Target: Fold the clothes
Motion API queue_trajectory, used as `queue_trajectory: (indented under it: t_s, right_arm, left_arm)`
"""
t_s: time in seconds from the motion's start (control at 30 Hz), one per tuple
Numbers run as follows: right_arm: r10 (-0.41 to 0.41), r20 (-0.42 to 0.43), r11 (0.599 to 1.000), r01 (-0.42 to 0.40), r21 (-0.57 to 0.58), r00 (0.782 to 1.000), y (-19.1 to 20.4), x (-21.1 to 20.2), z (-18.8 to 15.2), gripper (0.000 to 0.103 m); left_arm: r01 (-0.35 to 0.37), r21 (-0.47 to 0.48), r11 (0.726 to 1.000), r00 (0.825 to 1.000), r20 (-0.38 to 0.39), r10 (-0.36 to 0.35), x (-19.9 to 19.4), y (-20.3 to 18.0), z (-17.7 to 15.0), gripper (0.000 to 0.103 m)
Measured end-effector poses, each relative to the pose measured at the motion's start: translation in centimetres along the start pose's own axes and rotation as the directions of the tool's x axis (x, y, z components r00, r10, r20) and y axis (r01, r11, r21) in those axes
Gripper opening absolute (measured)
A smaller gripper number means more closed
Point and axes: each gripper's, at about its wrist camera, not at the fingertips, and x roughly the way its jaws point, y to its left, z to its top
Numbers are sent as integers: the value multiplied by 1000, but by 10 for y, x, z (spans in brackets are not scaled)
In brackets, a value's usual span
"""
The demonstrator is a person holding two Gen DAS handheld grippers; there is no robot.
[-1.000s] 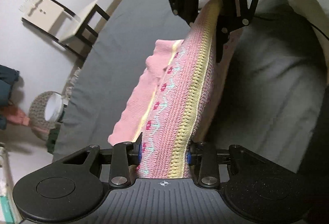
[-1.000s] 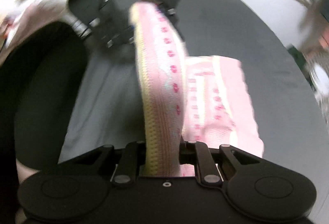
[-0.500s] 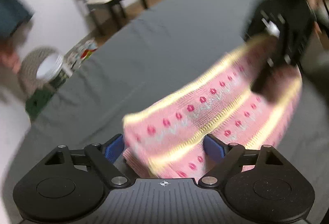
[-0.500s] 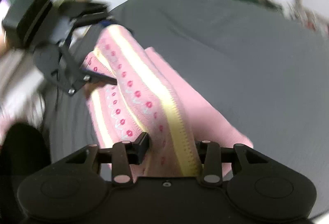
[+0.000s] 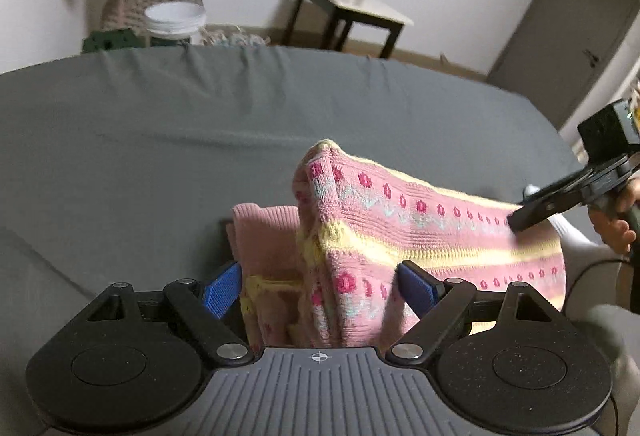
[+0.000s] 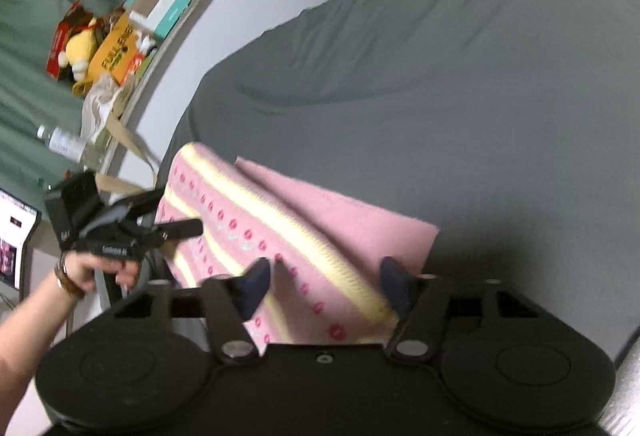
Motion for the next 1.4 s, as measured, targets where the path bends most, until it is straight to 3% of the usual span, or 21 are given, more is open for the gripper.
queue_trajectory:
  t_s: [0.03, 0.07, 0.2, 0.3, 0.37, 0.43, 0.53, 0.6, 0.67, 0.73, 0.8, 0.87, 0.93, 1.03, 1.13, 1.23, 1.3, 1.4]
  right_arm:
    - [6, -2, 1000, -6, 9, 1000, -1, 1, 1, 21]
    - [12, -2, 1000, -12, 16, 1000, 0, 4, 3, 18]
    - [-64, 40, 997, 65, -29, 997, 12, 5, 14, 17]
    - [-124, 64, 991, 127, -44, 990, 18, 10, 25, 16]
    - [-171, 23, 985, 172, -29, 985, 13, 22, 31, 17]
    - [-186, -11, 982, 186, 31, 983, 2, 29, 32, 24]
    - [-154, 31, 987, 152, 59, 988, -7, 17, 30, 35]
    - [-167, 85, 985, 162, 62, 982, -8, 3, 29, 43]
    - [-175, 134, 984, 169, 59, 975, -6, -10, 28, 45]
    - [-171, 174, 985, 166, 45, 970, -1, -23, 26, 45]
    - [-118, 197, 993, 119, 6, 973, 11, -30, 24, 45]
    - [-23, 155, 998, 32, -57, 988, 28, -26, 22, 45]
    - [25, 97, 988, -10, -157, 995, 47, -16, 15, 51]
    - [-40, 49, 921, 55, -386, 998, 77, 7, -3, 52]
    - [-133, 53, 841, 141, -522, 990, 90, 27, -17, 53]
    - [-160, 49, 854, 164, -494, 986, 78, 34, -19, 69]
    - [-177, 46, 862, 178, -474, 983, 69, 38, -21, 71]
    - [-155, 37, 885, 156, -438, 987, 62, 39, -20, 71]
  left_arm:
    - [-24, -8, 1000, 1000, 5, 24, -1, 0, -4, 85]
    - [-48, -15, 999, 999, 11, 49, -1, 0, -7, 85]
    - [-122, -103, 987, 992, -11, 122, -2, 3, -13, 85]
    - [-130, -176, 976, 991, -32, 127, 1, 6, -15, 85]
    - [-136, -224, 965, 991, -46, 129, 2, 8, -16, 85]
    - [-146, -251, 957, 989, -53, 137, 3, 9, -17, 85]
    - [-208, -155, 966, 978, -15, 209, -8, -1, -12, 85]
    - [-282, -101, 954, 958, 29, 286, -21, -9, -3, 85]
    - [-334, -98, 937, 933, 106, 344, -40, -16, 5, 85]
    - [-288, -137, 948, 932, 189, 310, -60, -19, 9, 85]
    - [-171, -168, 971, 953, 220, 206, -67, -23, 12, 85]
    - [-52, -176, 983, 972, 219, 91, -58, -29, 12, 85]
    - [-1, -182, 983, 978, 206, 39, -39, -35, 10, 85]
    - [-23, -226, 974, 985, 160, 60, -7, -31, 1, 85]
    - [-29, -303, 953, 986, 148, 77, 15, -13, -11, 85]
    - [-44, -396, 917, 981, 156, 114, 29, 11, -33, 85]
    - [-76, -438, 896, 981, 127, 145, 39, 20, -53, 86]
    - [-29, -442, 896, 980, 164, 113, 34, 21, -63, 87]
